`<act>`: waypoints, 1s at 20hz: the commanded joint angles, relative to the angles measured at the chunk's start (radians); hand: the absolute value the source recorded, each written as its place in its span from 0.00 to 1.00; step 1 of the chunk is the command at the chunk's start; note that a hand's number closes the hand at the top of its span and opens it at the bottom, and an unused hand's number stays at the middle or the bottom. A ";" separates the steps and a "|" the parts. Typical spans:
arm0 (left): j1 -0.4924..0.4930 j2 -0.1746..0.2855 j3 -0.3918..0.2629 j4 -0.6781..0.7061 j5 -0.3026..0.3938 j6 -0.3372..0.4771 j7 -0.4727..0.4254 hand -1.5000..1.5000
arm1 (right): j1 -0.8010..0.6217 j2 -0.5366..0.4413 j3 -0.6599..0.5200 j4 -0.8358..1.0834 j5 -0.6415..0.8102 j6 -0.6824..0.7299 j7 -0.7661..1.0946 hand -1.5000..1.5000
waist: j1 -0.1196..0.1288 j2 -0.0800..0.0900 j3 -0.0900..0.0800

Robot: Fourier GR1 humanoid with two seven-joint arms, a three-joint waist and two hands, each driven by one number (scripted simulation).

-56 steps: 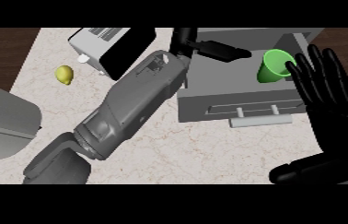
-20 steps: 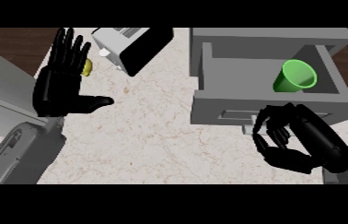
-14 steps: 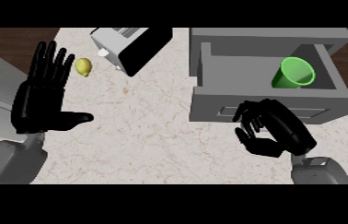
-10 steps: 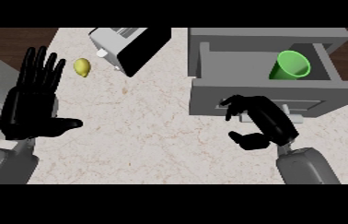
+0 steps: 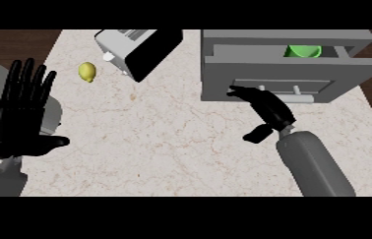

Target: Pick up the cup, place it into the drawer and close the drawer

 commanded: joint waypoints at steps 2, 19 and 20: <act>0.032 -0.041 0.043 0.079 -0.042 -0.091 -0.044 0.00 | -0.107 0.004 -0.066 0.243 0.013 -0.062 -0.116 0.00 | -0.005 0.001 0.000; -0.007 -0.062 0.032 0.046 -0.068 -0.123 -0.008 0.00 | -0.524 -0.100 -0.240 0.794 -0.032 -0.047 -0.266 0.00 | 0.069 0.034 0.003; -0.006 -0.041 0.056 0.067 -0.057 -0.144 -0.010 0.00 | -0.532 -0.135 -0.234 0.804 -0.026 -0.011 -0.286 0.00 | 0.072 0.036 0.003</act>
